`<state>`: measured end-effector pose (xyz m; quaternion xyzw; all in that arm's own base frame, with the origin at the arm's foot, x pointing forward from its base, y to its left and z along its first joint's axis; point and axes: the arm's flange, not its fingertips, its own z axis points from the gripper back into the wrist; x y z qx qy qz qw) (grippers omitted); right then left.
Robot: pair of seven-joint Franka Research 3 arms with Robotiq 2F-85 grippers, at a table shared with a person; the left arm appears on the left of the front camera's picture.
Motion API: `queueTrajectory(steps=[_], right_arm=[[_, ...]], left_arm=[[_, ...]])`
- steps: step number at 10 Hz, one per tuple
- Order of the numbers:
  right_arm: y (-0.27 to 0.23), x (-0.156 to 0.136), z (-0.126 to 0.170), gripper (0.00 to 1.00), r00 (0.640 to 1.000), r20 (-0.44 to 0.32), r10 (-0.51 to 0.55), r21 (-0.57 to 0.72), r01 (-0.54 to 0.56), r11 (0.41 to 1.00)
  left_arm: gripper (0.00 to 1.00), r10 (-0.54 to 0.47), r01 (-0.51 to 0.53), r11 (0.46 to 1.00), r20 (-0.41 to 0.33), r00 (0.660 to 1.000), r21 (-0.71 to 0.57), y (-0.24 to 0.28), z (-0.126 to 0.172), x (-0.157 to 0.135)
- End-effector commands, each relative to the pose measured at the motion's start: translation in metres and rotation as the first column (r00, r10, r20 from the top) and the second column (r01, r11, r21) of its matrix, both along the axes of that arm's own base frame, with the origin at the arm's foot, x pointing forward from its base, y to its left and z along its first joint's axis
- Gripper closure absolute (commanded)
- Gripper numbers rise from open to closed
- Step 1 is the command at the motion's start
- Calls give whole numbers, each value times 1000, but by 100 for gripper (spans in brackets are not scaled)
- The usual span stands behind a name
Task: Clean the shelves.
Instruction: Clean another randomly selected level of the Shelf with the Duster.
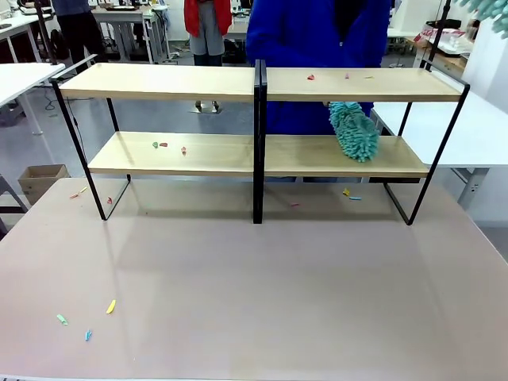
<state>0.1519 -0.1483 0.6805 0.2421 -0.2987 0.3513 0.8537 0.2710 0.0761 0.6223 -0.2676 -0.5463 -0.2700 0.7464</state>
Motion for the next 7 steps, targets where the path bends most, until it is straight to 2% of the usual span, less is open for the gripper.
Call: queueTrajectory(steps=[1,6,7], right_arm=[[1,-1,4,87,1000,12,11,13,-11,1000],[0,0,0,87,1000,0,0,0,0,1000],[-5,-16,5,87,998,4,-56,-62,56,996]], left_arm=[[0,-6,6,1000,-2,1000,-5,-1,0,0],[0,-6,6,1000,-2,1000,-5,-1,0,0],[0,-6,6,1000,-2,1000,-5,-1,0,0]])
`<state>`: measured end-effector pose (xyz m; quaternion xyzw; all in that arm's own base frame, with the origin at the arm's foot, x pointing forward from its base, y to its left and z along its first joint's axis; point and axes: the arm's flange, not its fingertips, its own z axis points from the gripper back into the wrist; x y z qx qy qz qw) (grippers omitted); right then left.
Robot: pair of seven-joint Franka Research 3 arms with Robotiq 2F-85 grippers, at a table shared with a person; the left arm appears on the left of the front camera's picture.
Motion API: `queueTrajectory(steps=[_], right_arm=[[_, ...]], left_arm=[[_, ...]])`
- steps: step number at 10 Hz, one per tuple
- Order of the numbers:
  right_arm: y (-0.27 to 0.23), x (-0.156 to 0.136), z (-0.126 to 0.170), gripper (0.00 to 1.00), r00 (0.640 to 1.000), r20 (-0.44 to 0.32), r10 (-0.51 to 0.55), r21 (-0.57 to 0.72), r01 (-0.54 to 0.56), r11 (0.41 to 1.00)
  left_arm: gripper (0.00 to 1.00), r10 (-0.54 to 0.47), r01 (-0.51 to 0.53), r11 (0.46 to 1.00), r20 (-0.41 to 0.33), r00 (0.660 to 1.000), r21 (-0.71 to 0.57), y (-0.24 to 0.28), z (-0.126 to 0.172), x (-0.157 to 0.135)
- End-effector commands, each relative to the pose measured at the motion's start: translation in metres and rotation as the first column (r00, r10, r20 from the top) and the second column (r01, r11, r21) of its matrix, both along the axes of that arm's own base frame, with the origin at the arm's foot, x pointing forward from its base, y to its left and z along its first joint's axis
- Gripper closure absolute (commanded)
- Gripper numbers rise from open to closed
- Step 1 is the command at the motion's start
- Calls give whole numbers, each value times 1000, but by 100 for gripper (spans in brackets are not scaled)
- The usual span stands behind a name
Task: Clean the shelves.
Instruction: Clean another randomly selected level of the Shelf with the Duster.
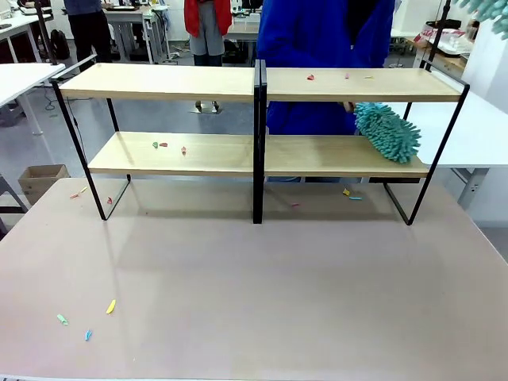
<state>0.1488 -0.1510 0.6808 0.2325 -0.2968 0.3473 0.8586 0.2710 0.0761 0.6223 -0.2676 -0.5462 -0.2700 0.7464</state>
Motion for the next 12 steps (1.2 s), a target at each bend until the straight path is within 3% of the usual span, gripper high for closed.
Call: queueTrajectory(steps=[1,2,5,7,8,9,10,11,12], right_arm=[[7,-20,1,87,999,20,25,-83,-23,996],[23,-19,-7,87,998,23,57,-119,-53,991],[133,9,-15,87,991,80,-109,-305,128,944],[183,17,11,87,974,52,-220,-443,220,869],[191,17,31,87,957,82,-280,-474,284,834],[174,0,41,87,957,203,-209,-441,280,853],[199,12,3,87,976,104,-192,-430,218,876],[199,12,3,87,976,104,-192,-430,218,876],[200,5,25,87,967,150,-207,-453,253,855]], left_arm=[[0,-6,6,1000,-1,1000,-5,-1,0,0],[0,-6,6,1000,-1,1000,-5,-1,0,0],[0,-6,6,1000,-1,1000,-5,-1,0,0],[0,-6,6,1000,-1,1000,-5,-1,0,0],[0,-6,6,1000,-1,1000,-5,-1,0,0],[0,-6,6,1000,-1,1000,-5,-1,0,0],[0,-6,6,1000,-1,1000,-5,-1,0,0],[0,-6,6,1000,-1,1000,-5,-1,0,0],[0,-6,6,1000,-1,1000,-5,-1,0,0]])
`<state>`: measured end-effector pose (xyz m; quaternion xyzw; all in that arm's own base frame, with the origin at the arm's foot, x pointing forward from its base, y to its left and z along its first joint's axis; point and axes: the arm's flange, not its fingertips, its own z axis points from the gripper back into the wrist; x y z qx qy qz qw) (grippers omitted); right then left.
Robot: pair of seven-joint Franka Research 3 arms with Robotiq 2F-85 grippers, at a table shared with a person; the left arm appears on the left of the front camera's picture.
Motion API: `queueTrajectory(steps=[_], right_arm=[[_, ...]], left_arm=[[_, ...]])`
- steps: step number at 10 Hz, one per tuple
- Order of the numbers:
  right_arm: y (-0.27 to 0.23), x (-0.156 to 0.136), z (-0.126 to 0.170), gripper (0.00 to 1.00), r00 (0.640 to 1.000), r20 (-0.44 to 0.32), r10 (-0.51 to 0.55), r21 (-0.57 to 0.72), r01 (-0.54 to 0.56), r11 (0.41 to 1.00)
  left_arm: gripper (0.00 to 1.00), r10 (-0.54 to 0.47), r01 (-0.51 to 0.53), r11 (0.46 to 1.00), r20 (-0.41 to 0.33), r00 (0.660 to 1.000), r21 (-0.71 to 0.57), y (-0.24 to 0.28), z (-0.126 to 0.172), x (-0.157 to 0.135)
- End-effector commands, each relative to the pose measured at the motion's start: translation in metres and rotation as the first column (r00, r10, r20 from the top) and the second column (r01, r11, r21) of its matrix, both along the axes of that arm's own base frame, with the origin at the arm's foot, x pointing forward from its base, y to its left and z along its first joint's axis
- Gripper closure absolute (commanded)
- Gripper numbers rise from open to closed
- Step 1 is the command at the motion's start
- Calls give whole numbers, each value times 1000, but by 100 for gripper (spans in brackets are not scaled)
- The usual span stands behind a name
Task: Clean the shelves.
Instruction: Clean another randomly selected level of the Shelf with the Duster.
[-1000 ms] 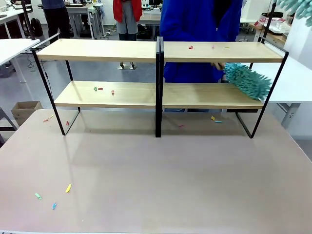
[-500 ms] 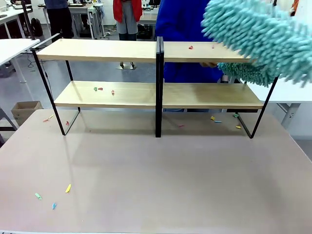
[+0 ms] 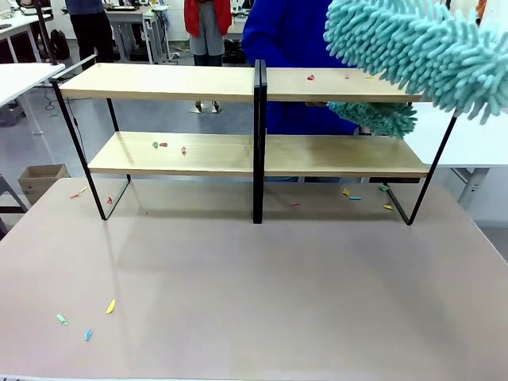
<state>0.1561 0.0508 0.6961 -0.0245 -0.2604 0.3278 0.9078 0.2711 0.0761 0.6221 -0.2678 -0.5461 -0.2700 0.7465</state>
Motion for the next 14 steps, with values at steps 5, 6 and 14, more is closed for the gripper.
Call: queueTrajectory(steps=[5,6,14], right_arm=[[70,43,79,87,935,-223,-277,-94,262,961],[88,57,89,87,919,-225,-324,-110,306,946],[212,150,47,87,870,-262,-418,-100,406,908]], left_arm=[[0,-6,6,1000,-1,1000,-5,-1,0,0],[0,-6,6,1000,-1,1000,-5,-1,0,0],[0,-6,6,1000,-1,1000,-5,-1,0,0]])
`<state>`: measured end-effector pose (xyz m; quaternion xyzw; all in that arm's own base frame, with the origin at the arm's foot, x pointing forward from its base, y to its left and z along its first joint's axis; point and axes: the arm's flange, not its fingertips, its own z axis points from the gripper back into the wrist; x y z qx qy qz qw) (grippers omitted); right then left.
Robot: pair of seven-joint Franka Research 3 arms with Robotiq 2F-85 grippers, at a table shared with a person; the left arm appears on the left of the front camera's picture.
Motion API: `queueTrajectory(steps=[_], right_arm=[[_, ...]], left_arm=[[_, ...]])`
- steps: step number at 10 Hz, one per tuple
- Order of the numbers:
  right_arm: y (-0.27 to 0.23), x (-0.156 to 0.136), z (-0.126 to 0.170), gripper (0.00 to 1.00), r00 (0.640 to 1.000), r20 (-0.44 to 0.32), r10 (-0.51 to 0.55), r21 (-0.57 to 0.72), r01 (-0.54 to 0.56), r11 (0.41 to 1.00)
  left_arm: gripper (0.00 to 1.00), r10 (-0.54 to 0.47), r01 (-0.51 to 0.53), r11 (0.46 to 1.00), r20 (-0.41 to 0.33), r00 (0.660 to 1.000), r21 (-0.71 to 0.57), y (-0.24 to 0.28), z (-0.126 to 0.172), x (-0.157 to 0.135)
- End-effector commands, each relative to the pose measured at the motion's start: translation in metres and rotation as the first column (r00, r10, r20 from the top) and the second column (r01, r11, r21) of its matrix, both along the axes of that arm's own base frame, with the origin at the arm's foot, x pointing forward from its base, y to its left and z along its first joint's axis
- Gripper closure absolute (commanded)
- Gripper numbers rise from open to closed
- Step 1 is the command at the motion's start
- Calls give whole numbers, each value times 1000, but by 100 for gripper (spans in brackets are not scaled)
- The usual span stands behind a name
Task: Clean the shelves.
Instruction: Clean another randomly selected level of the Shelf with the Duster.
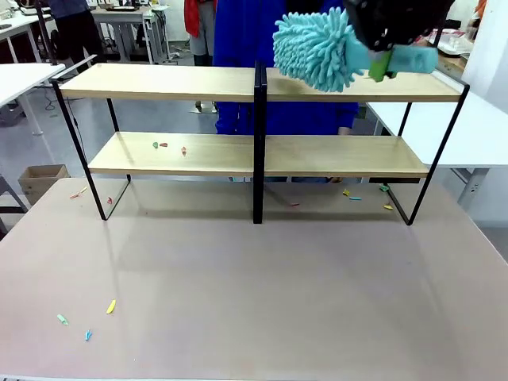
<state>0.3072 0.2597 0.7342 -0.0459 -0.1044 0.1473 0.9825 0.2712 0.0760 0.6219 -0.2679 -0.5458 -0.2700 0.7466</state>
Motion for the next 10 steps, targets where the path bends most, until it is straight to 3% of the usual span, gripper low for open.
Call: queueTrajectory(steps=[1,5,7,10], right_arm=[[4,7,5,87,999,6,-53,-19,54,998],[-29,55,-10,87,983,-44,-177,-49,174,983],[-63,66,-10,87,958,-75,-277,-75,271,960],[-126,71,-5,87,906,-52,-420,-119,412,903]], left_arm=[[0,-6,6,1000,0,1000,-5,-1,0,0],[0,-6,6,1000,0,1000,-5,-1,0,0],[0,-6,6,1000,0,1000,-5,-1,0,0],[0,-6,6,1000,0,1000,-5,-1,0,0]])
